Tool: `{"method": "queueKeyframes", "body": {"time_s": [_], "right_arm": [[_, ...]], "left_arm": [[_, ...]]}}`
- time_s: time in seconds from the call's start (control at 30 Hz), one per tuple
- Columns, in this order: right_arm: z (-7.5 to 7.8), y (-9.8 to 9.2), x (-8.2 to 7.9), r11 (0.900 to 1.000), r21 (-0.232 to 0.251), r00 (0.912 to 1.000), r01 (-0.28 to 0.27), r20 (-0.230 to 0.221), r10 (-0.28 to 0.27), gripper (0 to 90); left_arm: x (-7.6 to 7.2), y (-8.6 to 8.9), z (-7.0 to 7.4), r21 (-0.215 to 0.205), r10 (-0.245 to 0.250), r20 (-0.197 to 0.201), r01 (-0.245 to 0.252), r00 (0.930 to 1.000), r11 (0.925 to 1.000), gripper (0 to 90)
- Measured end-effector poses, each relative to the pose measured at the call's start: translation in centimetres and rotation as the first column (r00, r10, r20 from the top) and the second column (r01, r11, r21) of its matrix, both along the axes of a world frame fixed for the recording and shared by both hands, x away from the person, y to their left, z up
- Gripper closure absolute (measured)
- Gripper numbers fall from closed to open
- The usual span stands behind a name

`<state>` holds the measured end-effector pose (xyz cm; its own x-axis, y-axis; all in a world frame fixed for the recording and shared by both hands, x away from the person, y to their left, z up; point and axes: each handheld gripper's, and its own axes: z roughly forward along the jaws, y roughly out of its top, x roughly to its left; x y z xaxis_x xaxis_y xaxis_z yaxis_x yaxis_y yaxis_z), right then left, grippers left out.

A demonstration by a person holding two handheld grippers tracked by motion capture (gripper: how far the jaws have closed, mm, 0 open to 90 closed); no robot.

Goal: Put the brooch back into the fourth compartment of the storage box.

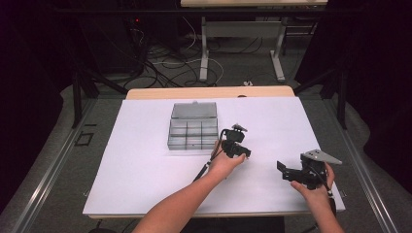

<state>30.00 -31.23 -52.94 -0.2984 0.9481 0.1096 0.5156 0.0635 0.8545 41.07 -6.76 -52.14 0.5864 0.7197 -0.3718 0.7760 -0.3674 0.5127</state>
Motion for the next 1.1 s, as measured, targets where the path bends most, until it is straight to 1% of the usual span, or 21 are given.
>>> {"method": "queueKeyframes", "body": {"time_s": [0.1, 0.13, 0.17, 0.2, 0.23, 0.3, 0.33, 0.4, 0.43, 0.47, 0.5, 0.53, 0.6, 0.63, 0.7, 0.73, 0.77, 0.87, 0.97, 1.1], "right_arm": [[0.0, 0.1, 0.1, 1.0, 0.001, 1.0, 0.001, 0.004, -0.001, 2.4], [0.0, 0.1, 0.1, 1.0, 0.004, 1.0, 0.003, 0.002, -0.003, 2.3], [-0.1, 0.2, 0.2, 1.0, 0.01, 0.9999, 0.007, 0.013, -0.008, 2.4], [-0.1, 0.2, 0.2, 1.0, 0.008, 0.9999, 0.004, 0.016, -0.005, 2.4], [-0.1, 0.2, 0.2, 1.0, 0.01, 1.0, -0.002, 0.006, 0.002, 2.3], [-0.1, 0.1, 0.3, 1.0, 0.002, 0.9999, -0.009, 0.011, 0.009, 2.3], [-0.1, 0.2, 0.3, 1.0, 0.004, 0.9999, 0.0, 0.014, 0.0, 2.3], [-0.1, 0.3, 0.3, 1.0, 0.008, 1.0, 0.001, 0.007, -0.002, 2.3], [-0.1, 0.3, 0.4, 1.0, 0.008, 1.0, 0.001, 0.009, -0.001, 2.4], [-0.1, 0.3, 0.3, 1.0, 0.01, 1.0, -0.007, 0.002, 0.007, 2.4], [-0.1, 0.3, 0.4, 1.0, 0.009, 1.0, -0.008, 0.001, 0.008, 2.3], [-0.1, 0.3, 0.4, 1.0, 0.008, 1.0, -0.009, 0.002, 0.009, 2.4], [-0.1, 0.4, 0.5, 1.0, 0.008, 0.9999, -0.01, 0.003, 0.01, 2.3], [-0.2, 0.4, 0.5, 1.0, 0.005, 0.9999, -0.002, 0.012, 0.002, 2.3], [-0.2, 0.5, 0.5, 1.0, 0.011, 1.0, -0.002, 0.004, 0.002, 2.4], [-0.2, 0.5, 0.5, 1.0, 0.007, 1.0, -0.007, 0.007, 0.007, 2.4], [-0.2, 0.5, 0.5, 1.0, 0.012, 0.9999, -0.012, -0.001, 0.012, 2.3], [-0.2, 0.5, 0.6, 1.0, 0.006, 0.9999, -0.015, 0.004, 0.015, 2.3], [-0.2, 0.5, 0.6, 1.0, 0.007, 0.9999, -0.014, 0.004, 0.014, 2.3], [-0.2, 0.5, 0.6, 1.0, 0.005, 0.9999, -0.014, 0.003, 0.014, 2.4]], "left_arm": [[0.1, 0.3, 0.1, 0.001, 0.014, 0.007, -0.014, 0.9999, 0.9999, 78.9], [0.2, 0.7, 0.3, -0.001, 0.023, 0.008, -0.023, 0.9997, 0.9997, 79.0], [0.3, 0.9, 0.4, 0.004, 0.021, 0.011, -0.021, 0.9997, 0.9998, 78.9], [0.4, 1.1, 0.4, -0.004, 0.034, 0.01, -0.034, 0.9994, 0.9994, 78.9], [0.5, 1.3, 0.5, 0.001, 0.032, 0.011, -0.032, 0.9994, 0.9995, 78.9], [0.6, 1.8, 0.7, 0.0, 0.045, 0.013, -0.045, 0.9989, 0.999, 78.9], [0.7, 2.0, 0.8, -0.001, 0.051, 0.013, -0.051, 0.9986, 0.9987, 78.9], [0.8, 2.2, 0.8, 0.0, 0.056, 0.014, -0.056, 0.9983, 0.9984, 79.0], [0.9, 2.5, 1.0, 0.001, 0.06, 0.016, -0.06, 0.9981, 0.9982, 79.0], [1.0, 2.9, 1.1, 0.001, 0.065, 0.017, -0.065, 0.9978, 0.9979, 79.0], [1.0, 2.9, 1.1, 0.001, 0.065, 0.017, -0.065, 0.9978, 0.9979, 78.9], [1.2, 3.4, 1.2, 0.002, 0.077, 0.019, -0.077, 0.9969, 0.997, 79.0], [1.3, 3.8, 1.3, 0.006, 0.082, 0.019, -0.082, 0.9964, 0.9966, 79.0], [1.4, 4.0, 1.3, 0.003, 0.091, 0.02, -0.091, 0.9956, 0.9958, 79.0], [1.4, 4.2, 1.4, 0.004, 0.096, 0.025, -0.097, 0.995, 0.9953, 79.0], [1.5, 4.4, 1.4, 0.002, 0.101, 0.021, -0.101, 0.9946, 0.9949, 78.9], [1.6, 4.7, 1.5, 0.002, 0.112, 0.025, -0.112, 0.9934, 0.9937, 79.0], [1.7, 5.1, 1.7, 0.003, 0.111, 0.024, -0.111, 0.9936, 0.9939, 79.0], [1.8, 5.8, 2.0, 0.002, 0.131, 0.031, -0.131, 0.9909, 0.9914, 79.0], [2.0, 6.4, 2.1, 0.0, 0.142, 0.033, -0.142, 0.9893, 0.9899, 78.9]]}}
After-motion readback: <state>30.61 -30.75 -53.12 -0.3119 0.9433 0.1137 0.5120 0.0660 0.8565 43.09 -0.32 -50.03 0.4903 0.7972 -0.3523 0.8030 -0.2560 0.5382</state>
